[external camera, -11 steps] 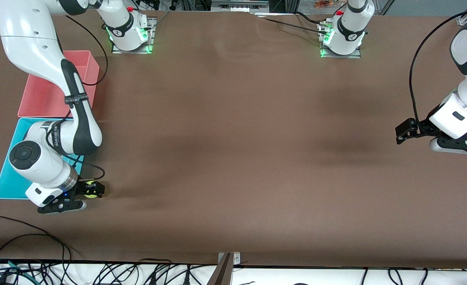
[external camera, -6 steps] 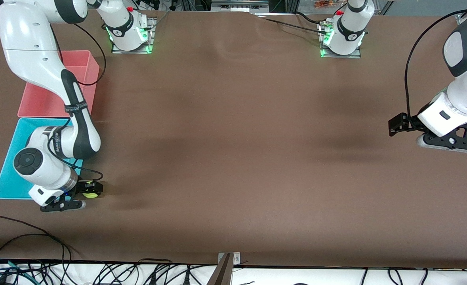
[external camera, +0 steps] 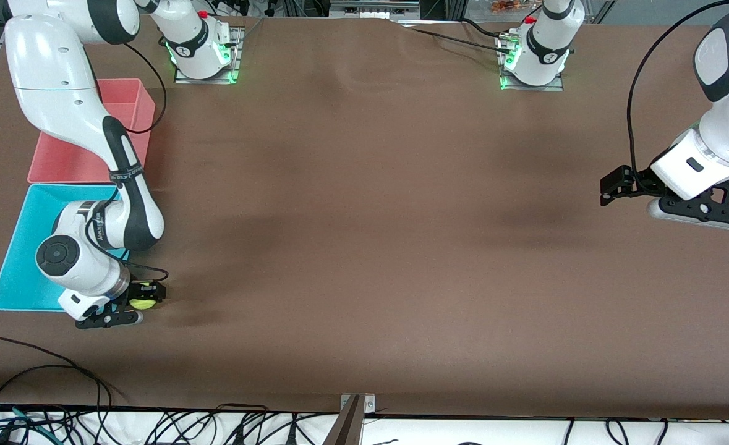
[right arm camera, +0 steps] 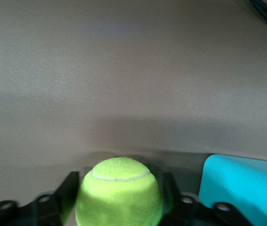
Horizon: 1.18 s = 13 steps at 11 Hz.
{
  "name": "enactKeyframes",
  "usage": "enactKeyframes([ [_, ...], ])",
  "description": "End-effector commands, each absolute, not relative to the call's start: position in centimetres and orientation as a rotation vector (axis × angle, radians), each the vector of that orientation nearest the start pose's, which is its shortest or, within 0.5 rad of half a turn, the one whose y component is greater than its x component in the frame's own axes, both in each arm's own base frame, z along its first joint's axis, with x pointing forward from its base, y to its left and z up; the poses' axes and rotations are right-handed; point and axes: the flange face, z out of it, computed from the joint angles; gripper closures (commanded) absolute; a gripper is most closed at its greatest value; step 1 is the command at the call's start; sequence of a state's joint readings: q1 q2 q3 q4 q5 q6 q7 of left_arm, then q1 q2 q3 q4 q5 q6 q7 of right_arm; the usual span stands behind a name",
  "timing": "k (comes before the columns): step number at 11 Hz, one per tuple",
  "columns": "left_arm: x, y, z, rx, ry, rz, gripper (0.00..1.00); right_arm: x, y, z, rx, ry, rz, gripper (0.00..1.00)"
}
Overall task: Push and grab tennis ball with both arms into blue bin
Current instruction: 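Reach the right gripper to the ball while the left gripper withdraws, then grasp the tennis ball with the right gripper and lift it over the blue bin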
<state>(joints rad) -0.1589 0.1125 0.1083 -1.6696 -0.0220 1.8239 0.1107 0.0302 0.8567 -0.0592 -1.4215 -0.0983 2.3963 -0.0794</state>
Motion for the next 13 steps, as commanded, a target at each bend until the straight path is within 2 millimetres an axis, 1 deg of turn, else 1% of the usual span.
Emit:
enactKeyframes([
  [1,59.4,-3.9,55.2,-3.172,0.293,-0.091,0.00,73.6,-1.2,19.8,-3.245,-0.232,-0.181,0.84],
  [2,59.3,-4.5,55.5,-3.171,0.306,-0.095,0.00,73.7,-1.1,20.5,-3.246,-0.237,-0.188,0.84],
  [3,59.1,-4.7,55.8,-3.171,0.302,-0.095,0.00,73.9,-1.0,22.0,-3.246,-0.236,-0.183,0.84],
  [4,59.0,-4.4,55.9,-3.169,0.279,-0.092,0.00,73.8,-0.9,23.6,-3.248,-0.233,-0.169,0.84],
  [5,58.9,-5.0,56.1,-3.171,0.263,-0.096,0.00,73.6,-0.9,25.2,-3.250,-0.225,-0.137,0.83],
  [6,58.8,-4.6,56.2,-3.171,0.246,-0.096,0.00,73.4,-0.8,26.7,-3.251,-0.223,-0.082,0.83],
  [7,58.6,-4.7,56.3,-3.173,0.239,-0.074,0.00,73.2,-0.9,28.4,-3.254,-0.215,-0.027,0.83],
  [8,58.5,-4.8,56.3,-3.168,0.248,-0.071,0.00,72.9,-1.3,30.4,-3.256,-0.205,0.032,0.83],
  [9,58.3,-4.3,56.2,-3.146,0.255,-0.047,0.00,72.3,-1.6,31.8,-3.258,-0.198,0.095,0.83],
  [10,58.2,-4.2,56.2,-3.142,0.256,-0.032,0.00,71.8,-2.3,32.9,-3.258,-0.211,0.139,0.83],
  [11,58.1,-4.7,56.2,-3.140,0.268,-0.032,0.00,70.8,-4.5,33.0,-3.252,-0.216,0.251,0.83],
  [12,58.1,-5.0,56.3,-3.139,0.282,-0.034,0.00,69.7,-5.7,32.8,-3.226,-0.240,0.382,0.83],
  [13,58.1,-5.8,56.8,-3.137,0.299,-0.048,0.00,68.5,-7.7,32.8,-3.203,-0.195,0.468,0.83],
])
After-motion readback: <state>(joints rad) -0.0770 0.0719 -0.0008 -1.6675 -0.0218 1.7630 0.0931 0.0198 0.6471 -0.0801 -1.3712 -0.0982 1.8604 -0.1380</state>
